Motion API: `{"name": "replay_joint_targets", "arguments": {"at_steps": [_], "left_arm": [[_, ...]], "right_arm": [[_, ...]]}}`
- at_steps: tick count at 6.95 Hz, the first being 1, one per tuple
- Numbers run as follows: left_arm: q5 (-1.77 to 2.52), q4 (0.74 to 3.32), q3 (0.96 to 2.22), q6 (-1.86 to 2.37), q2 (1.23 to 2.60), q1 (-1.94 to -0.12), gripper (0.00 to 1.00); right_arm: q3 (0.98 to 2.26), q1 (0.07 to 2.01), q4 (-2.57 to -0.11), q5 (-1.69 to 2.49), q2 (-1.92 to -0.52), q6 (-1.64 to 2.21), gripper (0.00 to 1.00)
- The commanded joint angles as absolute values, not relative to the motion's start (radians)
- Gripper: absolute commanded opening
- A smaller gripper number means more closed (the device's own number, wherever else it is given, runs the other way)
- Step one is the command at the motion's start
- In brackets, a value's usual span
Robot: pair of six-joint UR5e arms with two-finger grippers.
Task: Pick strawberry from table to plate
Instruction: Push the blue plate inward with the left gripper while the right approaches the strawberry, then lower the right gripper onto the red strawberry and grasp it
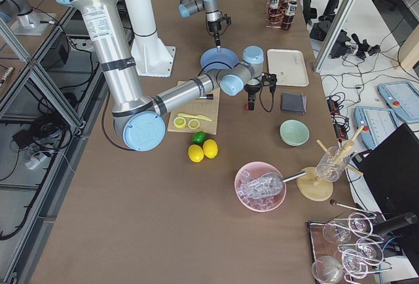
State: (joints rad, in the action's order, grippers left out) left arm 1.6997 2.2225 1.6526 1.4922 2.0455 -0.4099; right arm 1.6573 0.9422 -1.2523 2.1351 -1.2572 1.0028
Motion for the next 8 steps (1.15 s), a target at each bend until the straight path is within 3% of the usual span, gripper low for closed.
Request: {"name": "replay_joint_targets", "arguments": {"at_steps": [1,2,3,8], "left_arm": [[1.701,2.221,1.655,1.490,2.036,-0.410,0.00],[1.703,2.220,1.660,1.486,2.036,-0.417,0.00],[1.694,2.221,1.660,1.486,2.034,-0.420,0.97],[1.695,2.223,1.686,1.483,2.010,-0.437,0.98]], "right_arm": [[1.658,0.922,-1.252,2.131,-1.258,1.005,1.00],[1.657,0.905,-1.252,2.111,-1.258,1.011,1.00],[1.658,0.891,-1.252,2.097,-1.256,1.011,1.00],[1.527,0.848,-1.252,2.037,-1.143,1.020,1.00]]}}
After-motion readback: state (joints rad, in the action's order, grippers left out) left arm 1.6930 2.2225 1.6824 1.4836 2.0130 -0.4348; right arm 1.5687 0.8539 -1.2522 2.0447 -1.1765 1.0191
